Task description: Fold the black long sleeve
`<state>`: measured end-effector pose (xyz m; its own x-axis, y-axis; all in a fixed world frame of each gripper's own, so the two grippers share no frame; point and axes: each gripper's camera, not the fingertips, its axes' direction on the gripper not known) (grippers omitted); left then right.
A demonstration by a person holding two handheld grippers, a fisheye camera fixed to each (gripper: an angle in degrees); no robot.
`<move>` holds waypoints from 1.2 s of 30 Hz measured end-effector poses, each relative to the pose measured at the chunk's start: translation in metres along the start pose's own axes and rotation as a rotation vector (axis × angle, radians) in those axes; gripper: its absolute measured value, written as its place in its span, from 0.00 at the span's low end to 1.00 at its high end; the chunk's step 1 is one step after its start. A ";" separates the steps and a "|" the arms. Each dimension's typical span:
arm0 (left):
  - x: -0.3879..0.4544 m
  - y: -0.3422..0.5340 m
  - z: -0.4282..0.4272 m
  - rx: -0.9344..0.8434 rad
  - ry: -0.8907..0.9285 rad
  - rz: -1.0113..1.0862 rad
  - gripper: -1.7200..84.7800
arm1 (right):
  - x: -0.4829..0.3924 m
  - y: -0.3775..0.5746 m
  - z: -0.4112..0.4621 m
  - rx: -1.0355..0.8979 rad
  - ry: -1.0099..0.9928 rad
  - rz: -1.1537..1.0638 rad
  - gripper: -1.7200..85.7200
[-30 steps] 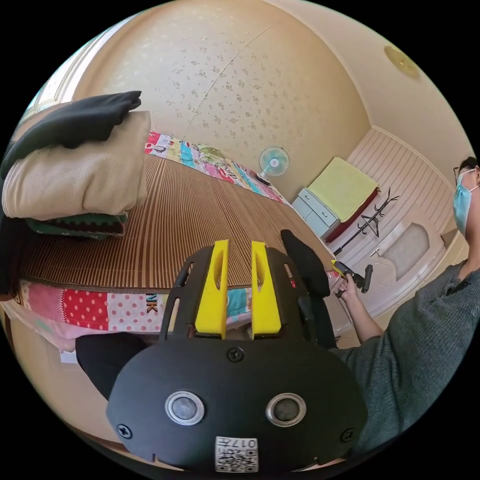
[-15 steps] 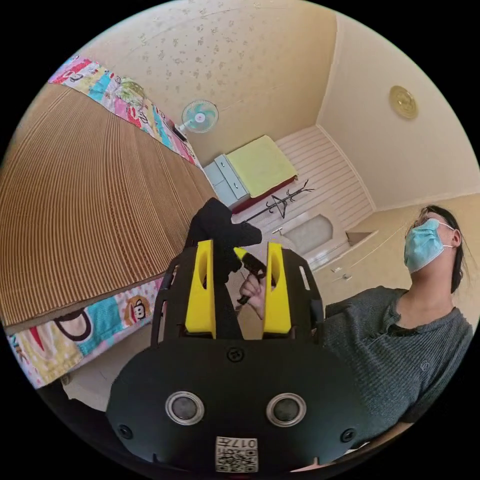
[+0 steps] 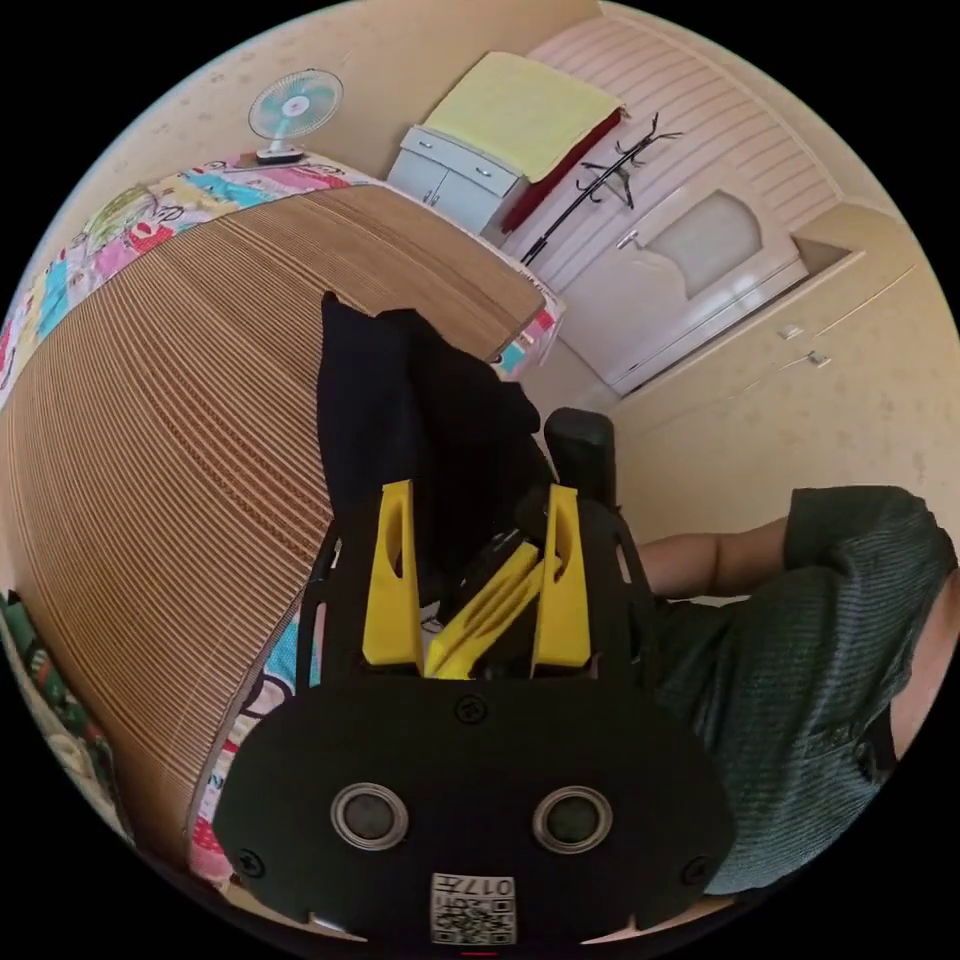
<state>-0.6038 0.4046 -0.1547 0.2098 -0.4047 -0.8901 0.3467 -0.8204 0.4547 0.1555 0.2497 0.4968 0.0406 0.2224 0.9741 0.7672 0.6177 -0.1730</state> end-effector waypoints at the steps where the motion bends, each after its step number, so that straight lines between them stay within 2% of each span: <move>1: 0.000 -0.004 0.007 -0.031 -0.068 -0.015 0.23 | -0.001 -0.003 0.010 -0.050 0.117 -0.007 0.02; 2: -0.003 -0.012 0.020 -0.080 -0.182 -0.039 0.23 | -0.002 -0.005 0.015 -0.086 0.177 -0.014 0.02; 4: -0.011 -0.017 0.034 -0.097 -0.243 -0.061 0.22 | -0.003 -0.006 0.026 -0.178 0.284 -0.051 0.02; 10: -0.075 -0.003 0.060 -0.073 -0.073 -0.247 0.13 | 0.020 0.018 -0.020 -0.108 0.046 0.045 0.02; 12: -0.104 0.016 0.059 0.001 0.081 -0.321 0.06 | 0.033 0.031 -0.044 -0.050 0.014 0.111 0.02; 14: -0.120 0.030 0.056 0.036 0.134 -0.363 0.03 | 0.041 0.044 -0.068 0.011 -0.004 0.148 0.02; 17: -0.121 0.054 0.035 0.158 0.157 -0.310 0.04 | 0.048 0.063 -0.105 0.095 0.020 0.184 0.02; 18: -0.116 0.064 0.025 0.208 0.134 -0.293 0.09 | 0.049 0.067 -0.116 0.115 0.030 0.193 0.02; 21: -0.113 0.080 0.017 0.219 0.013 -0.305 0.19 | 0.052 0.074 -0.132 0.139 0.059 0.198 0.02; 23: -0.117 0.082 0.025 0.174 -0.019 -0.300 0.22 | 0.054 0.075 -0.135 0.143 0.070 0.200 0.02; 26: -0.130 0.081 0.049 0.055 0.010 -0.294 0.22 | 0.057 0.072 -0.131 0.143 0.046 0.206 0.02; 29: -0.138 0.091 0.053 0.014 0.020 -0.280 0.14 | 0.052 0.071 -0.126 0.148 0.020 0.195 0.02; 31: -0.149 0.105 0.035 0.113 0.196 -0.270 0.11 | 0.044 0.075 -0.128 0.159 0.023 0.174 0.02; 32: -0.158 0.118 0.019 0.219 0.352 -0.259 0.10 | 0.041 0.077 -0.131 0.166 0.023 0.164 0.02; 33: -0.165 0.133 -0.002 0.350 0.483 -0.211 0.09 | 0.036 0.082 -0.139 0.197 0.018 0.137 0.02; 36: -0.169 0.167 -0.062 0.606 0.710 -0.017 0.07 | 0.021 0.095 -0.172 0.314 -0.084 0.053 0.02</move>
<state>-0.5243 0.3608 0.0734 0.7878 -0.2130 -0.5779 -0.1393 -0.9756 0.1697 0.3394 0.1827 0.5255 0.0122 0.3134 0.9495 0.5298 0.8033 -0.2719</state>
